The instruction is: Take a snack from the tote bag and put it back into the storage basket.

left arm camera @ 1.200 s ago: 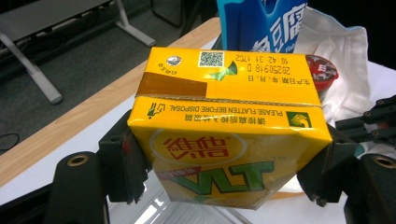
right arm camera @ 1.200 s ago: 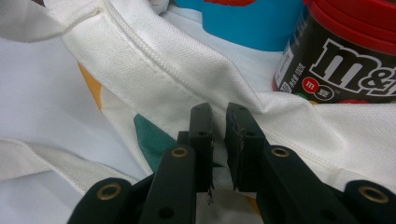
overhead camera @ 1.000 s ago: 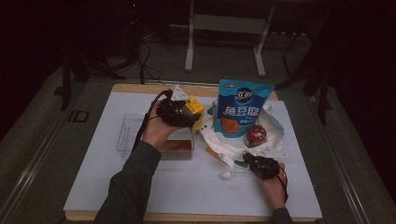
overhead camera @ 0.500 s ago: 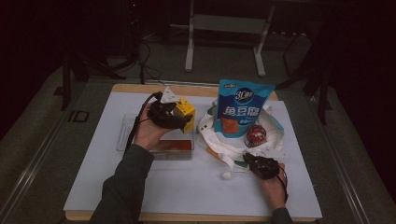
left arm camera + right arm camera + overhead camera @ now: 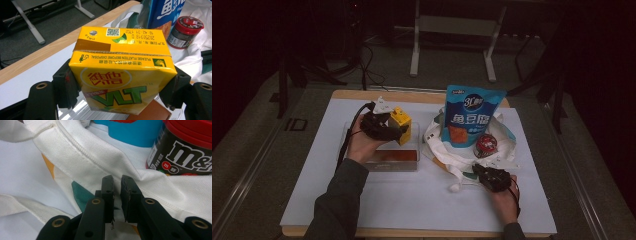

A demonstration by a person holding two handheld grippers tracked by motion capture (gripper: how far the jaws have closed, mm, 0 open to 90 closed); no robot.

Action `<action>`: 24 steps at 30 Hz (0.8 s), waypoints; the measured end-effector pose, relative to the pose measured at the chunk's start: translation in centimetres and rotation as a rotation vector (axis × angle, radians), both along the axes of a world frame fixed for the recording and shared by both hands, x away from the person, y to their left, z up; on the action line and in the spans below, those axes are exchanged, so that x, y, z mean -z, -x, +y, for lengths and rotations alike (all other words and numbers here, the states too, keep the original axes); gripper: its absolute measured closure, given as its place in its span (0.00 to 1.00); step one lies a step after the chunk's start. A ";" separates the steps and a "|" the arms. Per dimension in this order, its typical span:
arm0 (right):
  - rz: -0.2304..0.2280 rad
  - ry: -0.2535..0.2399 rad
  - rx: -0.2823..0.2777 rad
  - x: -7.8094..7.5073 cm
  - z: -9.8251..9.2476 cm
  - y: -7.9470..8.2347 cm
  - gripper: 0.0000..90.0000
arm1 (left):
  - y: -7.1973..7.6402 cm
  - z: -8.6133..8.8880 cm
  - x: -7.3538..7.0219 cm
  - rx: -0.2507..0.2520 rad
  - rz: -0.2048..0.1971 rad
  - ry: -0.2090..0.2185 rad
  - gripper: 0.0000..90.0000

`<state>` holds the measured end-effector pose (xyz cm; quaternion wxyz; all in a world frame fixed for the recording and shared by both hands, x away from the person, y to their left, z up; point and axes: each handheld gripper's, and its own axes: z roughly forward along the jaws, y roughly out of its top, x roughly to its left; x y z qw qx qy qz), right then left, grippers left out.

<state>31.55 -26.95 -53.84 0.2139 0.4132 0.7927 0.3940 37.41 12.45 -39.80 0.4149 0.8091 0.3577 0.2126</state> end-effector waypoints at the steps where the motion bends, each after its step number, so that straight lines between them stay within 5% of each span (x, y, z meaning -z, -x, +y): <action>1: 0.001 0.000 0.000 0.0 0.0 0.0 0.90 | 0.0 0.1 0.1 -0.004 -0.002 0.001 0.31; 24: 0.003 0.000 0.001 0.0 0.0 0.0 0.90 | -0.1 3.7 2.0 -0.101 0.034 0.012 0.31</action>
